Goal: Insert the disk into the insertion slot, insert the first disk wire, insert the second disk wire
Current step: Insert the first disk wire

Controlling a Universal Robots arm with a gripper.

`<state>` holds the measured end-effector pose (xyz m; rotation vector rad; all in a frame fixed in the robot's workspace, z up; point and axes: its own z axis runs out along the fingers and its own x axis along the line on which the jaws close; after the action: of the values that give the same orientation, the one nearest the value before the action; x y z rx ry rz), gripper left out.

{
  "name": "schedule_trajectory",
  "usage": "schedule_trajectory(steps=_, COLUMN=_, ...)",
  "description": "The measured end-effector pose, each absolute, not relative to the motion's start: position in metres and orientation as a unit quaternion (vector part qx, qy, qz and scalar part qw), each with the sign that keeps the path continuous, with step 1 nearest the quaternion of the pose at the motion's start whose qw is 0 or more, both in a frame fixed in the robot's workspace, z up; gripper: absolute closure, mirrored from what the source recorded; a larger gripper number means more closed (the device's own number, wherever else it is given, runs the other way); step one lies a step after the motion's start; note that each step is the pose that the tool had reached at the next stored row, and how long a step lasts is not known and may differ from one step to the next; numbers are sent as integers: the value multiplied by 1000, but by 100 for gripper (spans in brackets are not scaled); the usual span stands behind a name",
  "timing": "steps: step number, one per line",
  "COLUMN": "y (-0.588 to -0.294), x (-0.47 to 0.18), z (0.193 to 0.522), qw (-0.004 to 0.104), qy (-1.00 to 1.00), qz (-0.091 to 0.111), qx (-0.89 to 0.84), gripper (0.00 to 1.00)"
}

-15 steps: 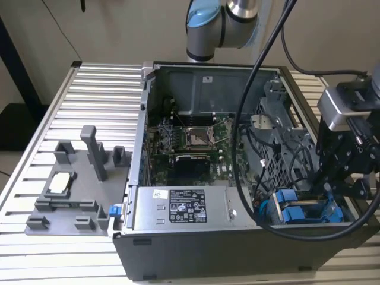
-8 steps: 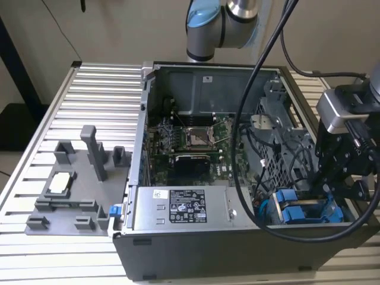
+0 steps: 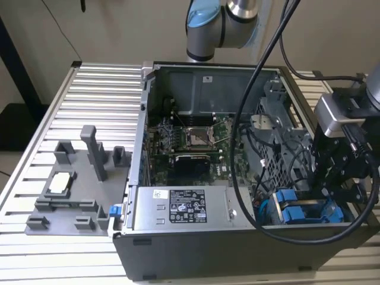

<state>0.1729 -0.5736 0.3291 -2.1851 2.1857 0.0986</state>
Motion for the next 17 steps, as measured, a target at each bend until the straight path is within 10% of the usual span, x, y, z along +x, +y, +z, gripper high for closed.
schedule_trajectory(steps=17, y=-574, x=173, z=398, qw=23, qy=707, qz=35, qx=-706, gripper=73)
